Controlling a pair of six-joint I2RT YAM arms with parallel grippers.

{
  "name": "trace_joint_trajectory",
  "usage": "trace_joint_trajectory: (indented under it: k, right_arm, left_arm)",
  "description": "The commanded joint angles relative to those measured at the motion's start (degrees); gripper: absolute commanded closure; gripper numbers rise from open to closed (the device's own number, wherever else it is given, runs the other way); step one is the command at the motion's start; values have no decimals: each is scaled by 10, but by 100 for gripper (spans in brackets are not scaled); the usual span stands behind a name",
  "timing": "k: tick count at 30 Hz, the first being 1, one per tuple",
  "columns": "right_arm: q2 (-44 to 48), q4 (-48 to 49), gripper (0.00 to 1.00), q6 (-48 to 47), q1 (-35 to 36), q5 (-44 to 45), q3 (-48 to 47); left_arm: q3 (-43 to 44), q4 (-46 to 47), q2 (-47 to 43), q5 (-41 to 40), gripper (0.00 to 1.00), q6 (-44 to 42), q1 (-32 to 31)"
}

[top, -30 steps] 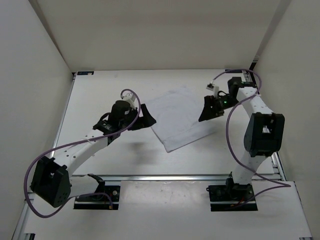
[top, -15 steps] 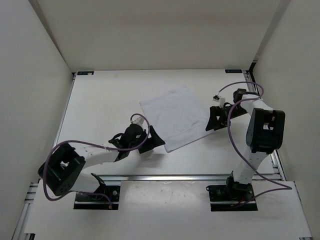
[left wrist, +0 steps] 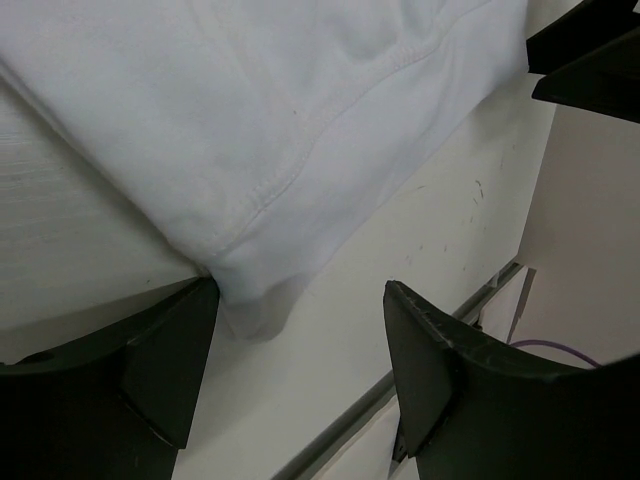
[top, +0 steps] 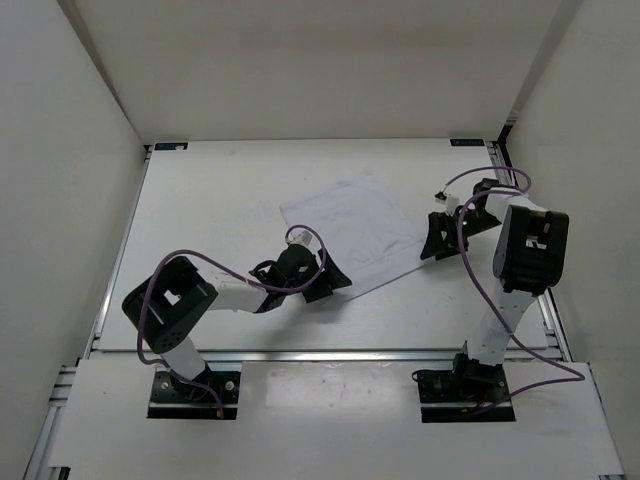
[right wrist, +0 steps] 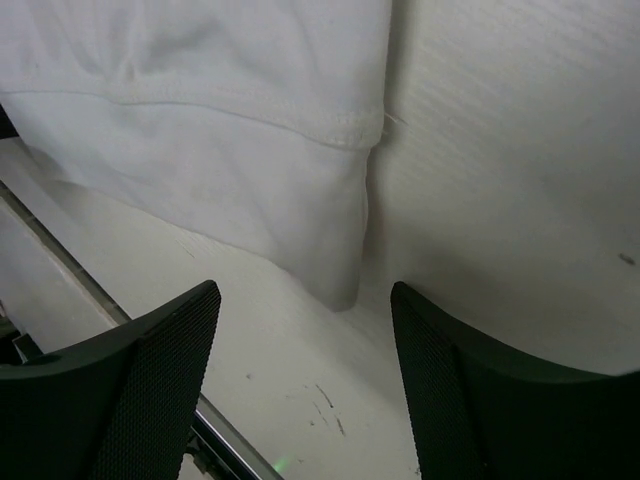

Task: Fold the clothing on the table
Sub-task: Fold the skirt

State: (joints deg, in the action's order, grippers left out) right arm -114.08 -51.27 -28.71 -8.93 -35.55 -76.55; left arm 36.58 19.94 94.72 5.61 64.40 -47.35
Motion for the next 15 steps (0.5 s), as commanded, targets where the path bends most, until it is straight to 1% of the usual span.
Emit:
trace_joint_trajectory:
  k: [1, 4, 7, 9, 11, 14, 15]
  right_arm:
    - [-23, 8, 26, -6, 1, -18, -23]
    - [-37, 5, 32, -4, -3, -37, -42]
    - [-54, -12, 38, -4, 0, -42, -67]
    - [-68, -29, 41, -6, 1, -40, -80]
    - [-76, -45, 42, -9, 1, -37, -92]
    - [-81, -54, 42, -18, 2, -26, -102]
    - [-81, -59, 44, -17, 6, -23, -99]
  left_arm:
    - [-10, 4, -29, -13, 24, 19, -3]
    - [-19, -12, -48, -17, 23, 27, -5]
    - [-32, 0, -60, 0, 23, 48, -5]
    - [-20, -8, -52, 14, 24, 49, -19]
    - [-7, -39, -47, 19, 23, 46, -28]
    - [17, -64, -12, 55, 26, 49, -24]
    - [30, -73, -3, 63, 27, 47, -30]
